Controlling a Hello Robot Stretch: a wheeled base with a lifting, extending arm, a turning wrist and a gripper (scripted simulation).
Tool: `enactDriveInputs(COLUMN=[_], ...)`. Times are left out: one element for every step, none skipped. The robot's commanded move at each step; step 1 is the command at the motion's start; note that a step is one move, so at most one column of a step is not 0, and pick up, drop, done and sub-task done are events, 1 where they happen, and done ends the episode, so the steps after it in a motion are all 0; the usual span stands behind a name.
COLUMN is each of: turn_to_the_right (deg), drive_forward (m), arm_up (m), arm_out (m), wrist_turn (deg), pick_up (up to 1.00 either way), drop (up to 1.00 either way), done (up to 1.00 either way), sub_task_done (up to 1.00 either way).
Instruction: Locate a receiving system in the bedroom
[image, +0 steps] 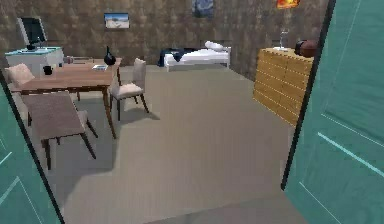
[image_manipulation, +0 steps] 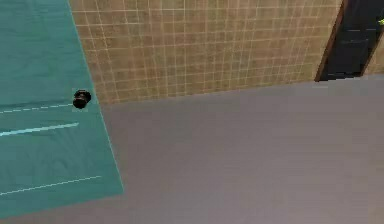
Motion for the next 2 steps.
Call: enactDriveInputs(turn_to_the_right=[0.0, 0.0], drive_forward=[1.0, 1.0], arm_up=[0.0, 0.0], arm_out=[0.0, 0.0], wrist_turn=[0.0, 0.0], pick_up=[0.0, 0.0], drop=[0.0, 0.0], done=[0.0, 0.0], sub_task_done=[0.0, 0.0])
